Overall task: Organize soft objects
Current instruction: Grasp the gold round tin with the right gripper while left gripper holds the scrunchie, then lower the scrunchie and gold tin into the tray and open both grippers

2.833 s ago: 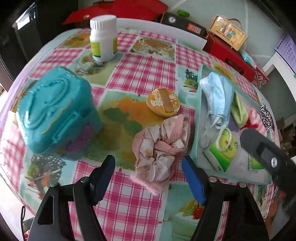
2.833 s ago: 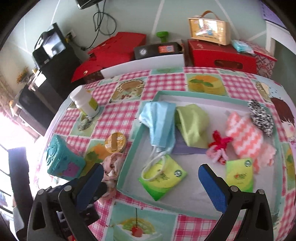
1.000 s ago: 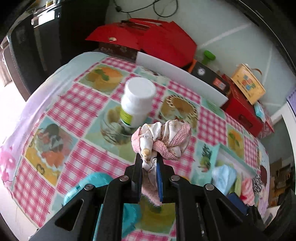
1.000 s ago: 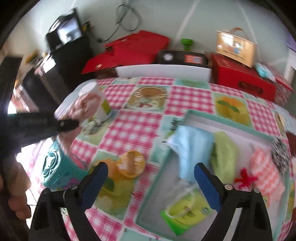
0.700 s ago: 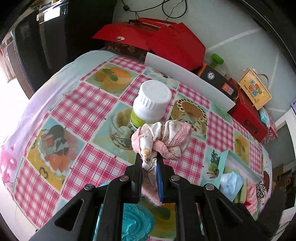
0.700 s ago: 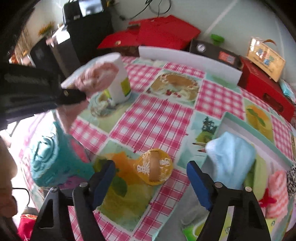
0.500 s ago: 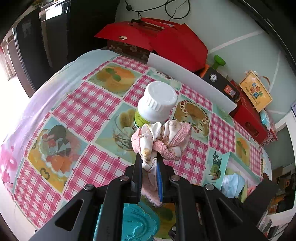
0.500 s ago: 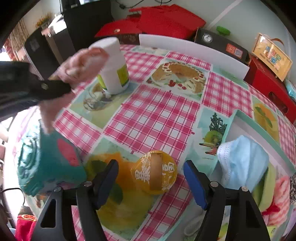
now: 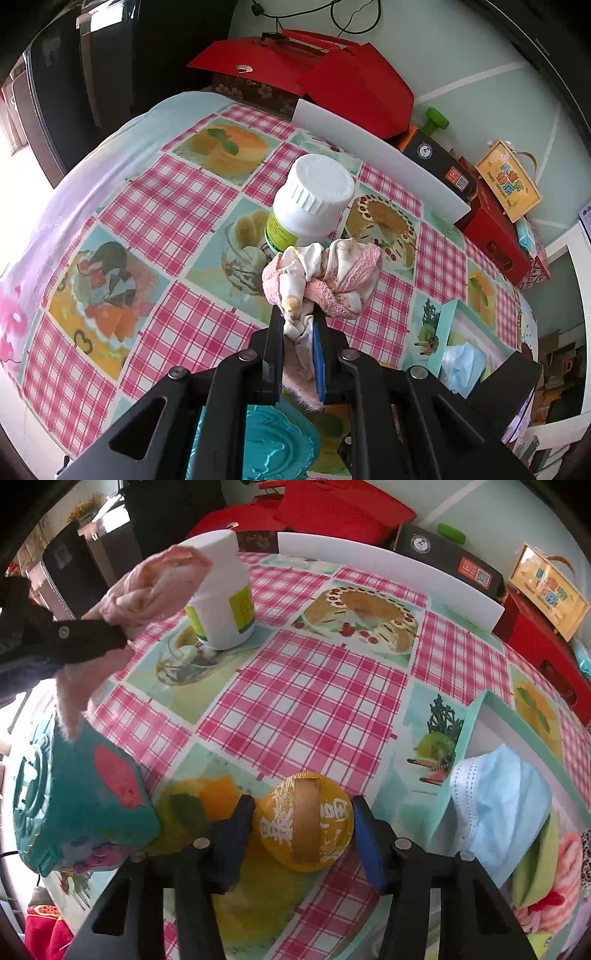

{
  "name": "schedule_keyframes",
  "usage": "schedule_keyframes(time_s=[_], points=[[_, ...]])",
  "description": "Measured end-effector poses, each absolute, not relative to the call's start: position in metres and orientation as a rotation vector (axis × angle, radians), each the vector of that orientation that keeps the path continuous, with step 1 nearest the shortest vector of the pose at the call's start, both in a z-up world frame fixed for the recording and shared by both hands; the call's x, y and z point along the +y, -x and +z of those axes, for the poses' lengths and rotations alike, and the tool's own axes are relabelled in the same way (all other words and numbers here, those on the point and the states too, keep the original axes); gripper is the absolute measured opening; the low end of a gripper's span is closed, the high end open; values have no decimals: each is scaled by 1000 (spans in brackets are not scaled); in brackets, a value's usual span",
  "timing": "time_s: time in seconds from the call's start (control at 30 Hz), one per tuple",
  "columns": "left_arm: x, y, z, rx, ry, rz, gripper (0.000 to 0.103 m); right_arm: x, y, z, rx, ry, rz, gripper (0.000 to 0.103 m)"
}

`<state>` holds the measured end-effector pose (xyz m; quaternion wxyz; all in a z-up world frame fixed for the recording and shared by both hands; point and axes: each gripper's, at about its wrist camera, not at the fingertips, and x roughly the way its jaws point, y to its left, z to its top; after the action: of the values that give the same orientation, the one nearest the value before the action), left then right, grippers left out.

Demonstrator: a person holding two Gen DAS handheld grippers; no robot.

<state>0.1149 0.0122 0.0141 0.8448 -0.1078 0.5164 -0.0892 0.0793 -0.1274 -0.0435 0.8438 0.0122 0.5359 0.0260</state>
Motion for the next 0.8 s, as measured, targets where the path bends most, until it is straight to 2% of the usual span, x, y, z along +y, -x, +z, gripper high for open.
schedule_keyframes(time_s=[0.47,0.8], points=[[-26,-76,42,1008,128,-333,14,-180,-4,21,990,-164,-109,55],[-106,-26,39,1019,-59,-584,14,-250,55,9,1033,-293,-323,55]])
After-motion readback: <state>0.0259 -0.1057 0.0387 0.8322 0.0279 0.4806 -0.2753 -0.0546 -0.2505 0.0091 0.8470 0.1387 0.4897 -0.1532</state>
